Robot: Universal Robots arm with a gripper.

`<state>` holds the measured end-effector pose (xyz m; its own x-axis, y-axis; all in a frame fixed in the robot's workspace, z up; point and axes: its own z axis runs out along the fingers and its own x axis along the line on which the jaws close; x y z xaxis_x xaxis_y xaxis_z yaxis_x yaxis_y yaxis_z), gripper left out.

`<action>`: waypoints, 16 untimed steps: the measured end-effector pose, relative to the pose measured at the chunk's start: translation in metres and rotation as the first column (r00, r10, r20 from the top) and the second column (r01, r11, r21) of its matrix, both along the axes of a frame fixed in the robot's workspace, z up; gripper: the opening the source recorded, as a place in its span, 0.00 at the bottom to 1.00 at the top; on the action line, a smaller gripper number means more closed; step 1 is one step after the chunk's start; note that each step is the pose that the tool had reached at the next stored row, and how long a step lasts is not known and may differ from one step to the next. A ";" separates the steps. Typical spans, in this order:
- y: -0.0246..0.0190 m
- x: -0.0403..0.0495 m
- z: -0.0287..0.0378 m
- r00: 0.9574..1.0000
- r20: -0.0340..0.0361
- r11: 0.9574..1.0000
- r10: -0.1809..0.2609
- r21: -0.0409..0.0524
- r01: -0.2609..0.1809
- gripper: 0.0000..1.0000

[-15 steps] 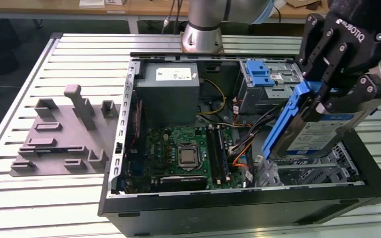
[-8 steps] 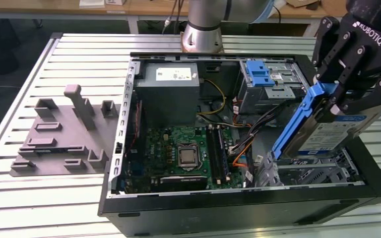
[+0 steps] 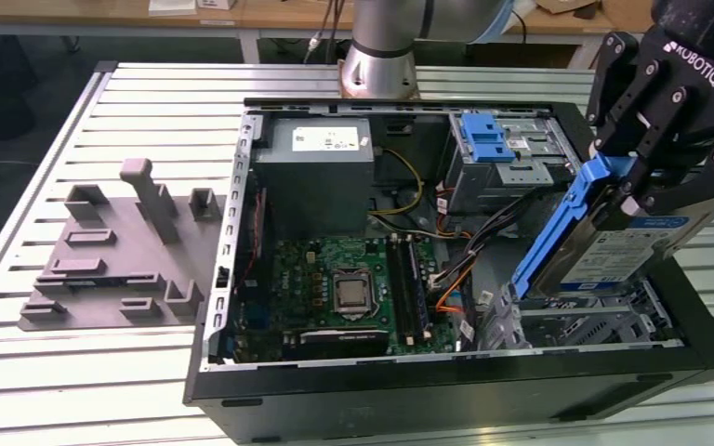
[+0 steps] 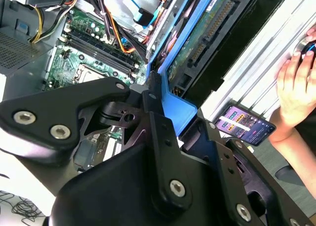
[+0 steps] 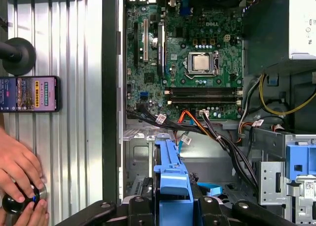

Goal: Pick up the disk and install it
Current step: 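Insert the disk into the insertion slot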

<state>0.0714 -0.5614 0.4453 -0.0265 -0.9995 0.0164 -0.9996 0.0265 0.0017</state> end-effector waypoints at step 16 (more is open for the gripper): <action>-0.0001 0.0002 -0.0105 1.000 0.001 1.000 0.000 0.001 0.000 0.36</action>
<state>0.0716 -0.5615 0.4348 -0.0266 -0.9995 0.0159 -0.9996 0.0266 0.0008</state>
